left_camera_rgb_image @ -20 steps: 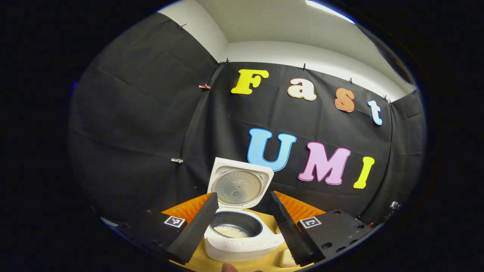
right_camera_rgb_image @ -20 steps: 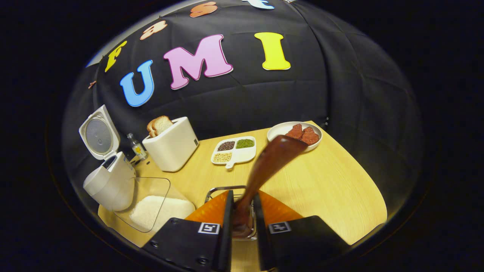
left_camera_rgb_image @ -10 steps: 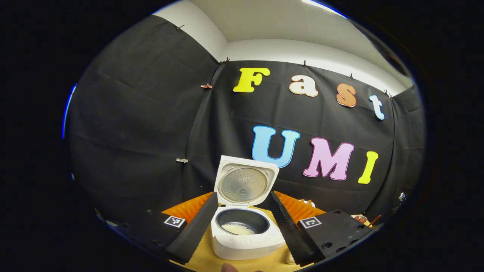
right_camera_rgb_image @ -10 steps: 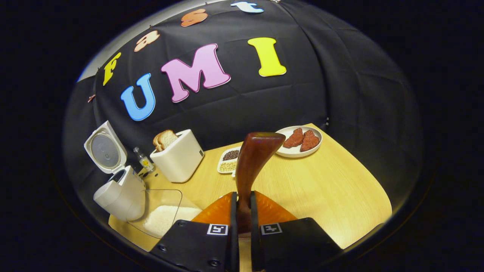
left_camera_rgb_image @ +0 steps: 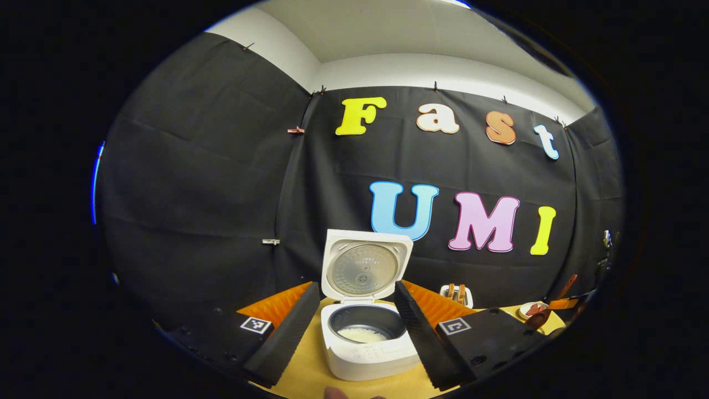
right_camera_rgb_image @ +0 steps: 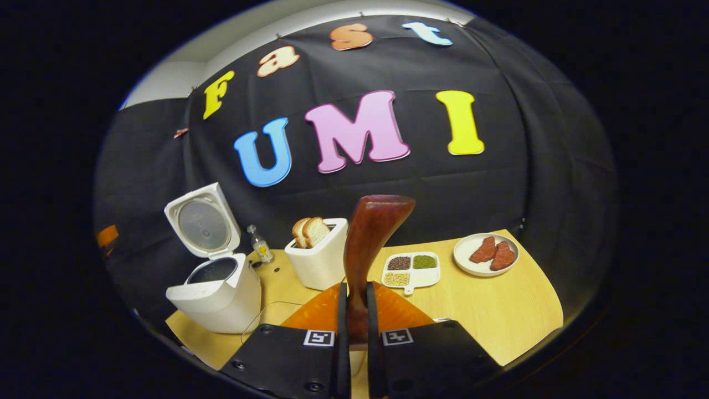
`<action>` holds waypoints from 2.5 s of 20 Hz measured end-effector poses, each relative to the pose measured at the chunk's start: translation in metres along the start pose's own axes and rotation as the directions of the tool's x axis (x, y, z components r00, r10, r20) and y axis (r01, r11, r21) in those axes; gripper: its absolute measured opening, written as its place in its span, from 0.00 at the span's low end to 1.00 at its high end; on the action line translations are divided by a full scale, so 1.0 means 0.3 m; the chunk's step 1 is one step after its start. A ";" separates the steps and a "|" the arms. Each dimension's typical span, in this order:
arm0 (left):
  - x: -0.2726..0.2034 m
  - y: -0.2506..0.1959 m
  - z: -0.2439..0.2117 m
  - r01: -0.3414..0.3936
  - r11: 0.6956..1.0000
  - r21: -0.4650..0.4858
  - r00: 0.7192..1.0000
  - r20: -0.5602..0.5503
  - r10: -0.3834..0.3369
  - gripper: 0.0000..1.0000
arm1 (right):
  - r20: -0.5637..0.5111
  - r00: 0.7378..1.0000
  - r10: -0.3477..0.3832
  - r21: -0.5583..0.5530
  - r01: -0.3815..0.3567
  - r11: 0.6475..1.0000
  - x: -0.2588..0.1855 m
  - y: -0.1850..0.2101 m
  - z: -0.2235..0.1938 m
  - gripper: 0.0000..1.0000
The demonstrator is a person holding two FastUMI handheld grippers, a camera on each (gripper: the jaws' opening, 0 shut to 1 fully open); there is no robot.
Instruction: Close the left gripper, press the button to open the rice cooker; take a wooden spoon from the chopstick holder with the right hand, scoop a spoonful of rice and pour it into the rice cooker, then put the wooden spoon back into the chopstick holder.
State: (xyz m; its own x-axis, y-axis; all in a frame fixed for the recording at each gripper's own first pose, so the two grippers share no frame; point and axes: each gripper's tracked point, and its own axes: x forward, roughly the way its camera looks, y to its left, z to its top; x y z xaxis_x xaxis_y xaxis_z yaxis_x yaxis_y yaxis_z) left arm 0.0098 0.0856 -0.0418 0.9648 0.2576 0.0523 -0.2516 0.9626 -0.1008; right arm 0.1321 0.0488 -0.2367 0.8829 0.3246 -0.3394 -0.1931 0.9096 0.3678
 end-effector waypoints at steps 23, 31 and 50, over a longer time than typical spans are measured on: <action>0.012 0.110 -0.023 0.008 1.000 -0.012 1.000 -0.026 -0.008 0.94 | -0.262 0.965 -0.009 0.186 0.059 0.981 0.275 0.346 -0.486 0.17; -0.004 0.144 -0.015 -0.006 0.999 -0.032 1.000 -0.018 0.005 0.94 | -0.207 0.978 0.022 0.603 0.110 0.790 0.222 0.212 -0.415 0.16; -0.060 0.115 -0.011 0.027 0.994 -0.102 0.999 -0.017 -0.029 0.94 | 0.007 1.000 0.030 0.793 -0.024 0.609 0.053 0.145 -0.123 0.16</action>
State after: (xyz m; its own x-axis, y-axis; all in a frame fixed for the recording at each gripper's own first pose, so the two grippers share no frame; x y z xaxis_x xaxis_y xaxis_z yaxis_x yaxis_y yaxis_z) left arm -0.0162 0.1140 -0.0495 0.9729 0.2279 0.0378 -0.2161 0.9556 -0.2004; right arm 0.1220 0.1030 -0.2583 0.8797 0.3497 -0.3223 0.2008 0.3412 0.9183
